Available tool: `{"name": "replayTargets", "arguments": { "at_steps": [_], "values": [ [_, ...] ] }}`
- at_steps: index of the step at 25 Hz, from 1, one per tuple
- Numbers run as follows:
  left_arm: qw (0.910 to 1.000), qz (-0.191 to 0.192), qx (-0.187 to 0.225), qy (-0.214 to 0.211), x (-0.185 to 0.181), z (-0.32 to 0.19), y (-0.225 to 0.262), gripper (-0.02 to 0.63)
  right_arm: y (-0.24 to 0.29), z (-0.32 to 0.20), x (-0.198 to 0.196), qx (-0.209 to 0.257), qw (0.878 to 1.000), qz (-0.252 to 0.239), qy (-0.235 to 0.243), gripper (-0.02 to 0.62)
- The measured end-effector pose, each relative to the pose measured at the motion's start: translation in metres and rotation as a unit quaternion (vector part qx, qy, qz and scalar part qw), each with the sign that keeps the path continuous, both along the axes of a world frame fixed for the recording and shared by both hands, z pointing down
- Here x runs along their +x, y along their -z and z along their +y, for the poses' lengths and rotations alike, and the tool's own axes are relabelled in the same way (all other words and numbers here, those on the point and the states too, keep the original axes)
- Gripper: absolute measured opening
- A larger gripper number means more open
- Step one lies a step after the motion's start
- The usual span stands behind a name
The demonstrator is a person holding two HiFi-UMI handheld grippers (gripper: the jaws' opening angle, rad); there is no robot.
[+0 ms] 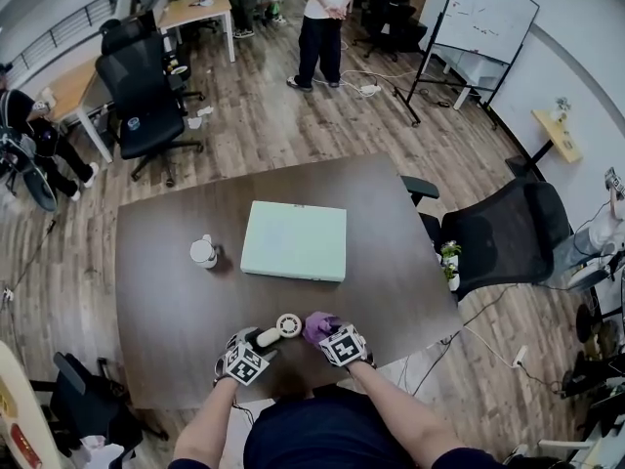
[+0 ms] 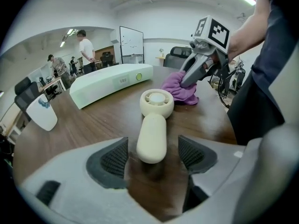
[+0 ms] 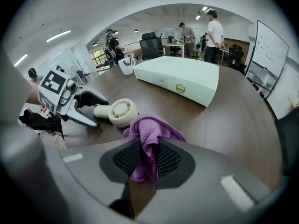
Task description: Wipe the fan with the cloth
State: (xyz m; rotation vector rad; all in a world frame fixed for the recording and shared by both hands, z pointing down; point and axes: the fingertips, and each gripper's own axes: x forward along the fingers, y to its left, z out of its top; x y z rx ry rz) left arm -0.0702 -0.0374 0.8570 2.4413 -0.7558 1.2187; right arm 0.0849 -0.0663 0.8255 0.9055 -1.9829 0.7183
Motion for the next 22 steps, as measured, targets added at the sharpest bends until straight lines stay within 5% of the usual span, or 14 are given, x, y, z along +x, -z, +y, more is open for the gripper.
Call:
{"name": "replayTargets", "arguments": {
  "at_steps": [6, 22],
  "values": [
    [0.9994, 0.013, 0.02, -0.025, 0.027, -0.017, 0.026, 0.397, -0.002, 0.003, -0.001, -0.012, 1.0, -0.008, 0.007, 0.087],
    [0.9988, -0.018, -0.024, -0.039, 0.078, -0.037, -0.001, 0.393, -0.01, 0.012, 0.013, -0.038, 0.999, -0.031, 0.012, 0.089]
  ]
}}
